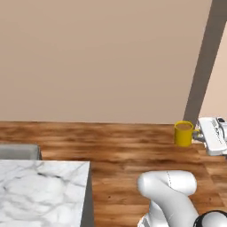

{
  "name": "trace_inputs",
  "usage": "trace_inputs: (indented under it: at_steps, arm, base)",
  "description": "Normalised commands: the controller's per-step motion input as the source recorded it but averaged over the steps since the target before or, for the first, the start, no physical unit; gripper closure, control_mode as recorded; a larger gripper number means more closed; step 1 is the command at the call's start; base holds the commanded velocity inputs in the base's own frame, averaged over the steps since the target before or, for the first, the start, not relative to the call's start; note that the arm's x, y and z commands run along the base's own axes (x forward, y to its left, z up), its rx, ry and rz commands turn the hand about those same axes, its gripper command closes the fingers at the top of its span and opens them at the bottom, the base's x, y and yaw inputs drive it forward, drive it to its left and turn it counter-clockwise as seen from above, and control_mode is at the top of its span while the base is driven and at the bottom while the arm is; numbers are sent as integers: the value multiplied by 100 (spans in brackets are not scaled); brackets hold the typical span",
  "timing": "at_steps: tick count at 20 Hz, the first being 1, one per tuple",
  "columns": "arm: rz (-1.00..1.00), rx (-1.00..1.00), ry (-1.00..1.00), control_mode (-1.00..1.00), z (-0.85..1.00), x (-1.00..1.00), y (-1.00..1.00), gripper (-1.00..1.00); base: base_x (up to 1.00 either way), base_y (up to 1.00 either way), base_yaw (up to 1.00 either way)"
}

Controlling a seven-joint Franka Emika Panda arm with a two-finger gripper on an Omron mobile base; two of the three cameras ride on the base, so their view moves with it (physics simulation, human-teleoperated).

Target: Pick up the brewed coffee from the coffee machine and place it next to the breakfast plate on the dining counter.

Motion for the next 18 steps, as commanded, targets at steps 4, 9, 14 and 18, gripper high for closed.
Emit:
trace_inputs:
  at_steps: [4, 9, 14, 18]
  arm:
    - [0, 0, 0, 100, 0, 0, 0, 100]
    - [0, 0, 0, 100, 0, 0, 0, 100]
    - [0, 0, 0, 100, 0, 0, 0, 100]
    - [0, 0, 0, 100, 0, 0, 0, 100]
  base:
    - [100, -5, 40]
    - [100, -4, 48]
    - [100, -9, 56]
    - [100, -5, 58]
